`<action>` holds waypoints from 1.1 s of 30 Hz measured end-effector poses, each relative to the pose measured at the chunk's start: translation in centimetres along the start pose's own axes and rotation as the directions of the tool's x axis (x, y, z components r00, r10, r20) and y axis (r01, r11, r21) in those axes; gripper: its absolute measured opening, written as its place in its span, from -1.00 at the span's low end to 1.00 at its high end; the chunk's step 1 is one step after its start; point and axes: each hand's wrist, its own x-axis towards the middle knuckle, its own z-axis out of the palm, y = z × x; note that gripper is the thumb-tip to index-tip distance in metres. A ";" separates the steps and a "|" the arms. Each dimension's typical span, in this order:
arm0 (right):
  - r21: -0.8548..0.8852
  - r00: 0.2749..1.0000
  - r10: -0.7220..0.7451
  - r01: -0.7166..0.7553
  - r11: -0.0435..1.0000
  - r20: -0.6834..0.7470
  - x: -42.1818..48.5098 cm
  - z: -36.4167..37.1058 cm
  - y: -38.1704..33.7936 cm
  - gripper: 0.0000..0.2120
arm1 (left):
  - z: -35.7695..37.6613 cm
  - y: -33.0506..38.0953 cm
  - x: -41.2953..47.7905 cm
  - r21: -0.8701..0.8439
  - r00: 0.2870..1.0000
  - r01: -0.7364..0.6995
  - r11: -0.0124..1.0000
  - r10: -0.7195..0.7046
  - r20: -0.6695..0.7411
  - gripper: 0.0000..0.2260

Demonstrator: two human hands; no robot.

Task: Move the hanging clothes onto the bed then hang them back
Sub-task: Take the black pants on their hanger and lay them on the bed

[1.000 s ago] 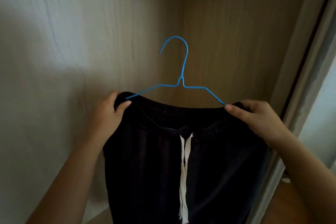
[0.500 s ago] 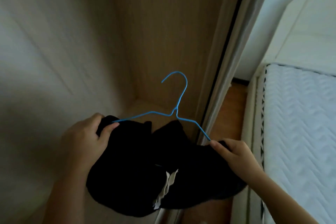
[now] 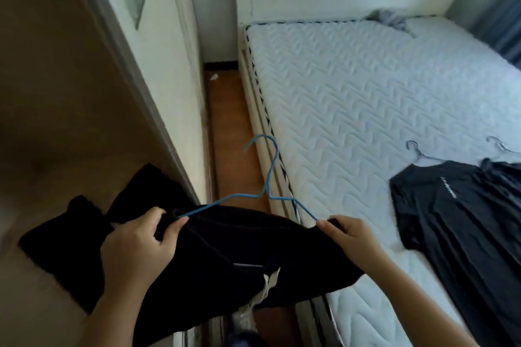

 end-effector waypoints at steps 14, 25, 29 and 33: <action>0.221 0.777 0.365 -0.292 0.931 -0.512 -23.9 -5.8 15.0 -0.73 | 2.8 20.6 -4.1 -0.209 0.813 -0.505 0.838 0.543 0.212 -0.44; 0.523 0.257 0.618 -0.353 0.776 -0.743 -44.4 -6.2 23.2 -0.30 | 3.3 41.0 -13.5 -0.462 0.425 -0.783 0.417 0.900 0.093 -0.42; 0.652 0.095 0.722 -0.361 0.667 -0.685 -51.2 -3.2 25.4 -0.18 | 3.8 46.7 -20.0 -0.504 0.262 -0.819 0.273 0.960 0.094 -0.41; 0.754 -0.031 0.795 -0.342 0.561 -0.606 -56.4 -1.4 27.7 -0.33 | 4.6 50.2 -26.1 -0.541 0.150 -0.819 0.193 0.981 0.124 -0.55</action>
